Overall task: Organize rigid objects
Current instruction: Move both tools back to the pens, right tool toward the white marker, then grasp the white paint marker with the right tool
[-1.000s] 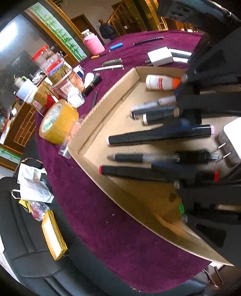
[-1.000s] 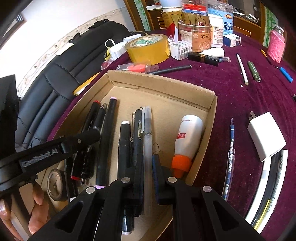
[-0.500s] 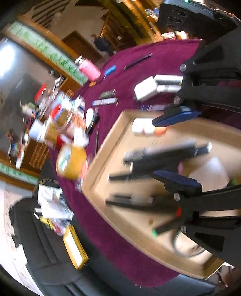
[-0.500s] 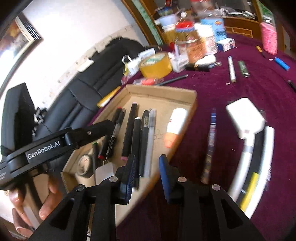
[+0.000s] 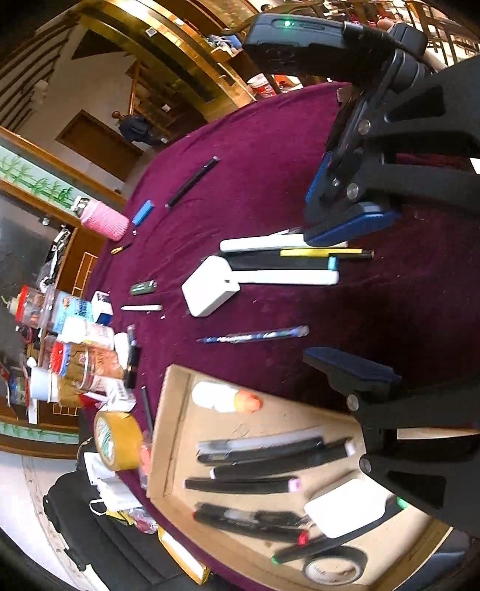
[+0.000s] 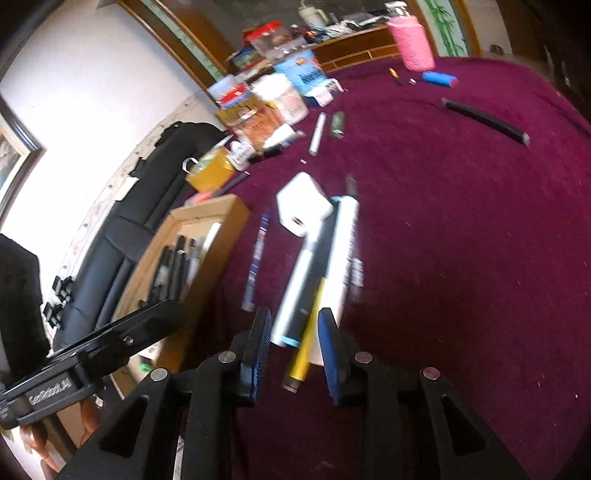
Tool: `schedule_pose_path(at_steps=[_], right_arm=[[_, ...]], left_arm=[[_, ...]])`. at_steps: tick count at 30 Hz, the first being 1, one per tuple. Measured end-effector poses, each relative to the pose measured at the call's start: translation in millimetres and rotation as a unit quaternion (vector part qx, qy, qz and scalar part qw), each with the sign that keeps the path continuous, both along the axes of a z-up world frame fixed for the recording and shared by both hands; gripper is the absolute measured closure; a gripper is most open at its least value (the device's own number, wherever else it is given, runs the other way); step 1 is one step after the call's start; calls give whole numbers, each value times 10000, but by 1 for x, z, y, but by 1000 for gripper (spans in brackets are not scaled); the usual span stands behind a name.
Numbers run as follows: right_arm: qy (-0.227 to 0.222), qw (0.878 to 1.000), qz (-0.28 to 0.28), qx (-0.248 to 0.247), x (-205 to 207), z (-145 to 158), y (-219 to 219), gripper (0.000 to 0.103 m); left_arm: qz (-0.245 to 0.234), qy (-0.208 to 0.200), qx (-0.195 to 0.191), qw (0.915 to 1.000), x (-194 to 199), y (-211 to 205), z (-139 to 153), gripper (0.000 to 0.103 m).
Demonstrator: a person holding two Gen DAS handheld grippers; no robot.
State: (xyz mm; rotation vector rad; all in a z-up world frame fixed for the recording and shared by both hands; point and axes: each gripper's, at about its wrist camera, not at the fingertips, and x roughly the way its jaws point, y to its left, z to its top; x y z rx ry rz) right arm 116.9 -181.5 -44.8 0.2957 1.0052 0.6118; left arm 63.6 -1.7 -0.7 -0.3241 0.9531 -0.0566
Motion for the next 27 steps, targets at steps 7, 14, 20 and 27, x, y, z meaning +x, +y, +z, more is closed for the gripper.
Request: schedule_pose_path(at_steps=[7,14,20,27], right_arm=[[281,9994,-76,-192,10,-24,0,75],[545,9983,-179,-141,30,-36,4,75],[614,9979,-153,-133,35,-35,9,75],[527,9979,-181,-339,33,-35,11,87]], left_arm=[[-42,93,91,9999,-6,-7,-6,48],[37,134,89,9999,-8,-1,-8,48],[-45,170,65,9998,-7,-6,-11,48],[-119,218,62,9997,-4,-11,-15,48]])
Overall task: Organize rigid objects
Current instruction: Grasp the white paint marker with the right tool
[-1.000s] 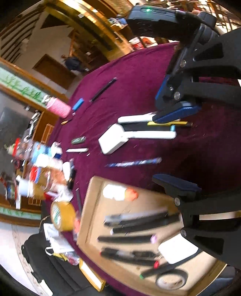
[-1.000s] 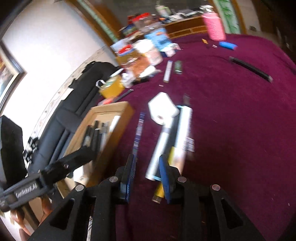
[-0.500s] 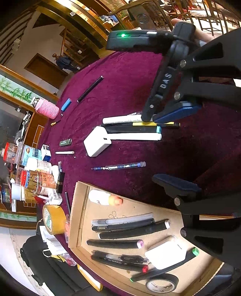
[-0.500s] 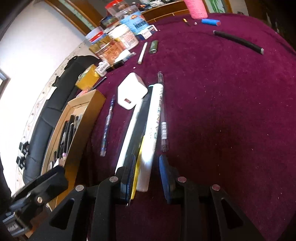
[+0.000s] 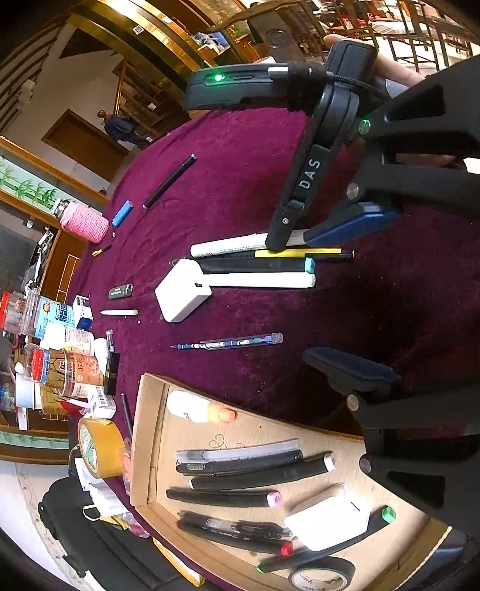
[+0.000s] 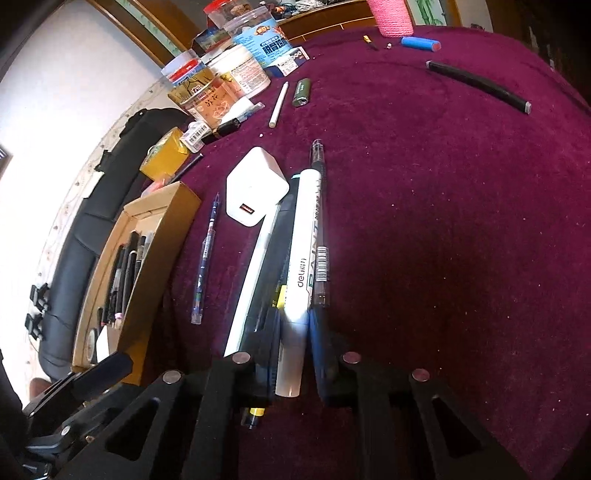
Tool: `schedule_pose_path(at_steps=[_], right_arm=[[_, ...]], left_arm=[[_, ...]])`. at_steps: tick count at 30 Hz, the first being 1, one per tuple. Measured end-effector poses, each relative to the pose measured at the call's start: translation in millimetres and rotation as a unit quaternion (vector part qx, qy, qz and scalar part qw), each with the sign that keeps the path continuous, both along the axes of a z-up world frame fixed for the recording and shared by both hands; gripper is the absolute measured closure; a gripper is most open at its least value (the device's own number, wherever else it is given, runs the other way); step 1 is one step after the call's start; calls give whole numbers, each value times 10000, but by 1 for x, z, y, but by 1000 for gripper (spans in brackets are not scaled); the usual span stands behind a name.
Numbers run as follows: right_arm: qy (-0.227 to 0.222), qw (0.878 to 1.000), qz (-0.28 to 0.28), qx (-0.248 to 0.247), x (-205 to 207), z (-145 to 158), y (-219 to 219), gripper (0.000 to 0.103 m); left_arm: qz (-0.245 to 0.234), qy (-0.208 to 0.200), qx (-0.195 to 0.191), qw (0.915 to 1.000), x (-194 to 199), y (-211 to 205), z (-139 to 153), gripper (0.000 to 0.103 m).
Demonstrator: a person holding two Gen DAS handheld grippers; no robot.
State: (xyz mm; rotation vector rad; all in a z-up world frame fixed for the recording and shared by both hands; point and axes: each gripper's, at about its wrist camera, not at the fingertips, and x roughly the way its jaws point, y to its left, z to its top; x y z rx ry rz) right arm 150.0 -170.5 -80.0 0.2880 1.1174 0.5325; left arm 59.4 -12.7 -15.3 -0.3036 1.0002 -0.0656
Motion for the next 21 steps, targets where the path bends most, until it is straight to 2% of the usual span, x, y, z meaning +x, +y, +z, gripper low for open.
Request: schedule_pose_path(at_steps=[5,11,21], right_arm=[[-48,9999,101,20,-7,1,-6,88],[-389,9992,-69,-53,-19,16,-28,88],[-470,9977,-482,-123,9,15,-69,88]], left_arm=[[-21,62,-7,10000,3,-1,-3,48],[-90,168,-10,9998,11,-8,-9,48],[-343,277,77,9990,47,-35,-11,48]])
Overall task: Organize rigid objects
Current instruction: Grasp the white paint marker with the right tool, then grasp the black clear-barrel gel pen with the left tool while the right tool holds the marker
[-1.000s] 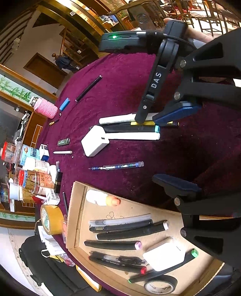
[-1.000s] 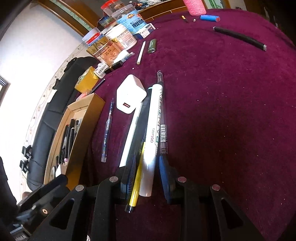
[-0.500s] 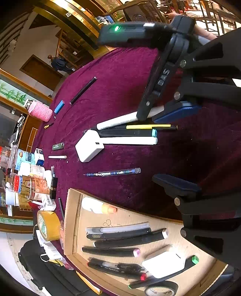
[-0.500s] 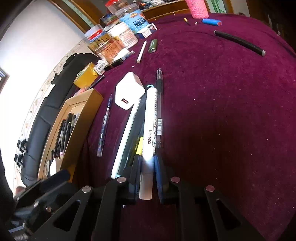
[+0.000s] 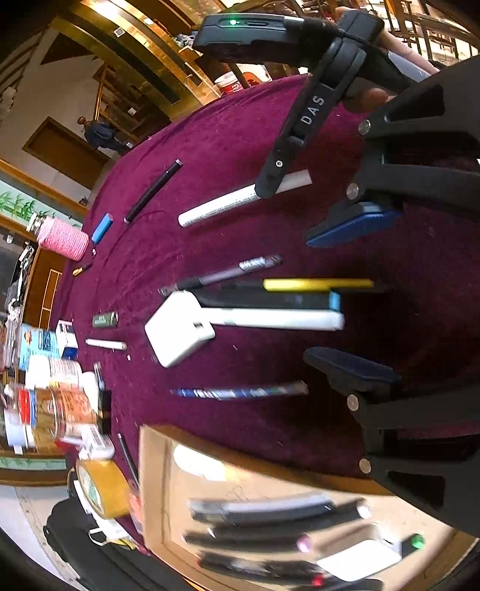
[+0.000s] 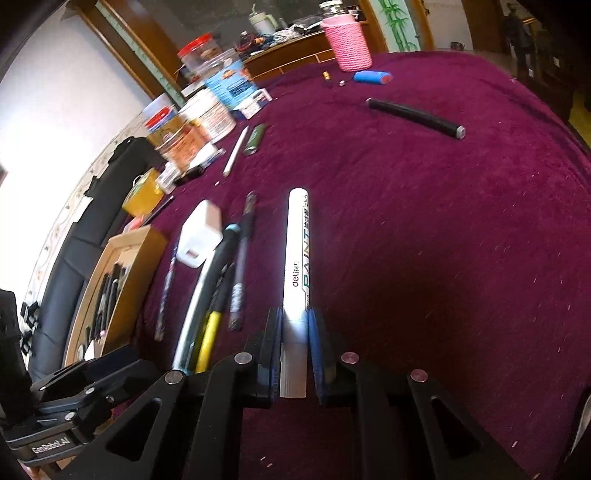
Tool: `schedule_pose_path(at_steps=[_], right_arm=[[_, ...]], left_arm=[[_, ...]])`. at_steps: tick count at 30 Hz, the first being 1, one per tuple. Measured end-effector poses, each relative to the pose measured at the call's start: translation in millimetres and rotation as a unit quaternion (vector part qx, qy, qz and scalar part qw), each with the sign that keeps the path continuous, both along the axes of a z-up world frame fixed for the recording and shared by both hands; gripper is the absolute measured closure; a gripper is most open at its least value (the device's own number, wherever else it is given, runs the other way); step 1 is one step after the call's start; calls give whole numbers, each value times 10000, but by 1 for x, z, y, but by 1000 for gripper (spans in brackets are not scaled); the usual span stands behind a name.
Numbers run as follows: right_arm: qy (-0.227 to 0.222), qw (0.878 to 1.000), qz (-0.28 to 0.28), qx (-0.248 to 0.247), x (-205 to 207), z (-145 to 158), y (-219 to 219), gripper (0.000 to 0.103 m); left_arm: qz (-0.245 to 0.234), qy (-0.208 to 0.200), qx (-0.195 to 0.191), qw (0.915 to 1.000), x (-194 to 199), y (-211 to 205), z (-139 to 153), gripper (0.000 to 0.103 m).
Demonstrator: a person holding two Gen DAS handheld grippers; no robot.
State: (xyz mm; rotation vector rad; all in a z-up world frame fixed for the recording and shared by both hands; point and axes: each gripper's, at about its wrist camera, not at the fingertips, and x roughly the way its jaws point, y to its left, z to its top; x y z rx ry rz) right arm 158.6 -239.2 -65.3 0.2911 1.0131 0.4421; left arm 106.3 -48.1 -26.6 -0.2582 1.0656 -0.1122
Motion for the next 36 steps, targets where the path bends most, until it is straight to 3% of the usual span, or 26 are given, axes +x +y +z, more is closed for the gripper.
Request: schedule_pose_path(at_steps=[7,14,28,32,36], right_arm=[[22,9996,-205,187,12,-8,-15,88],[13,9993,-325,167,10,-10,-17,88],[59,9987,-374,344,9,-10,-22,88],[101,9987,-369,324,10,-11,-21,88],[126,9989,-344,287,11,-12,-20,88]], left_arm=[[-80,217,-176,9996,48,-16,-5,49],[-173,486,-223,9984,94,-32,-15,59],[-76,793,189,9966,130,-40,-38,69],[-5,688,576,9960,126,-43,-39,87],[24,573,687,9960,122,-42,-39,94]])
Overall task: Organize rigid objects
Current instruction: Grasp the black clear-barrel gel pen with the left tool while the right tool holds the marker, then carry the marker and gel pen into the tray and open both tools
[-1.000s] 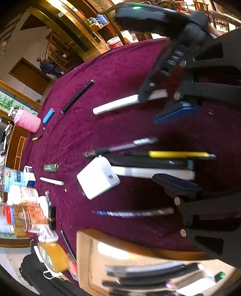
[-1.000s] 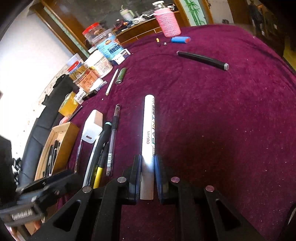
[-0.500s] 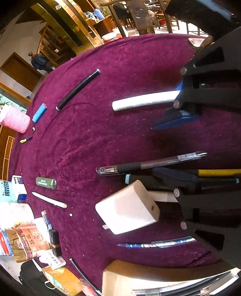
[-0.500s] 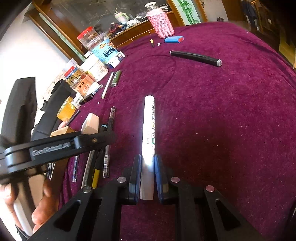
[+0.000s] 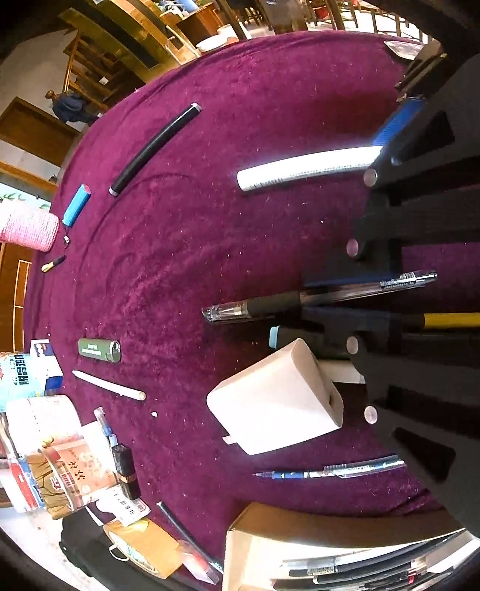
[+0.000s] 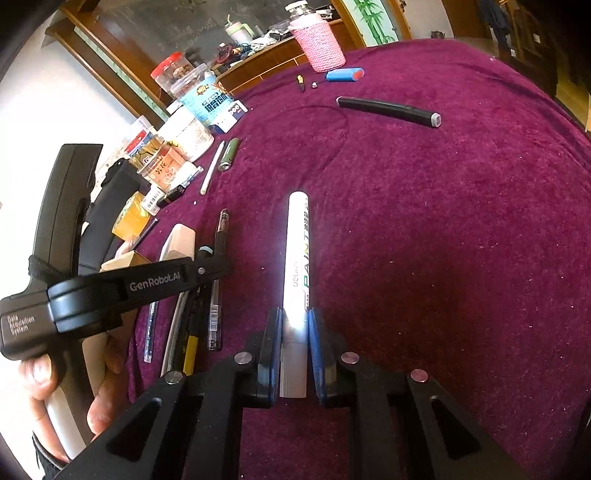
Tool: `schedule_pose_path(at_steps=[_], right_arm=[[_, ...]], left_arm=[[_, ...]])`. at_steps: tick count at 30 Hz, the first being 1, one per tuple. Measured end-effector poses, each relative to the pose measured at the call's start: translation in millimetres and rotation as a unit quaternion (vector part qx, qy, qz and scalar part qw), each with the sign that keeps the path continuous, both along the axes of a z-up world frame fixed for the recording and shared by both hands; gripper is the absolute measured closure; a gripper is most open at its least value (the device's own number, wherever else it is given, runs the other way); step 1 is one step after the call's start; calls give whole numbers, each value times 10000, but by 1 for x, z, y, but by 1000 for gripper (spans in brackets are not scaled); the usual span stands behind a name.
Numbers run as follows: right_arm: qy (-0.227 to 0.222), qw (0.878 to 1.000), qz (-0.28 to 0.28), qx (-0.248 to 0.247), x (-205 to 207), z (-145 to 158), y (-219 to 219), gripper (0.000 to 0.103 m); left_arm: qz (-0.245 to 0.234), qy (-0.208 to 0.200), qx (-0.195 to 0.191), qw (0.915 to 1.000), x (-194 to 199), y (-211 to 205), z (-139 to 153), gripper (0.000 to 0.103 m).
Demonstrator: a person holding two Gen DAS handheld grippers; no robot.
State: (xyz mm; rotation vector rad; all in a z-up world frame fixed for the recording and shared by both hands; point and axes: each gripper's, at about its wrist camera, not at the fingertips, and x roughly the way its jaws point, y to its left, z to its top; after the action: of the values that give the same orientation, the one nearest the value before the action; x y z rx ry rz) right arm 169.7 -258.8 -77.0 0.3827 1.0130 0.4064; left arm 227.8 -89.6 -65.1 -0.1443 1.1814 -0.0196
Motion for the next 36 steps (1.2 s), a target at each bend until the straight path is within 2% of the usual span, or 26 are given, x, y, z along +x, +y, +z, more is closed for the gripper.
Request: schedule_pose_path(at_steps=[2,5,7,15,22,25,30,36], right_arm=[[16,10000,9,-18,1,-1,1,88],[3,10000,41,18,3,-1,2,88],[-74,9999,79,15,2,1,3,88],[-225,9994,234,-86,-2,4,12,88],[-396,9984,368,-142,-20,13,24,88],[-534,9962,680,-41,-44,30,47,88],[-844,9883,1267,61,-70,58,98,88],[-772,9799,1839,-30,-76,65,161,87]], left_arm=[[-15,-2,-78,10000,-4,2,1,95],[-114,-65,-391,9992,-15,3,6,95],[-153,-136,-432,9989,-27,3,12,95],[-88,-250,-1064,9940,-80,23,31,95],[188,-569,-1176,9912,-139,61,63,95],[376,-732,-1080,9907,-156,82,73,95],[793,-902,-1273,9846,-173,129,78,95],[1245,-1046,-1449,9760,-187,182,81,95]])
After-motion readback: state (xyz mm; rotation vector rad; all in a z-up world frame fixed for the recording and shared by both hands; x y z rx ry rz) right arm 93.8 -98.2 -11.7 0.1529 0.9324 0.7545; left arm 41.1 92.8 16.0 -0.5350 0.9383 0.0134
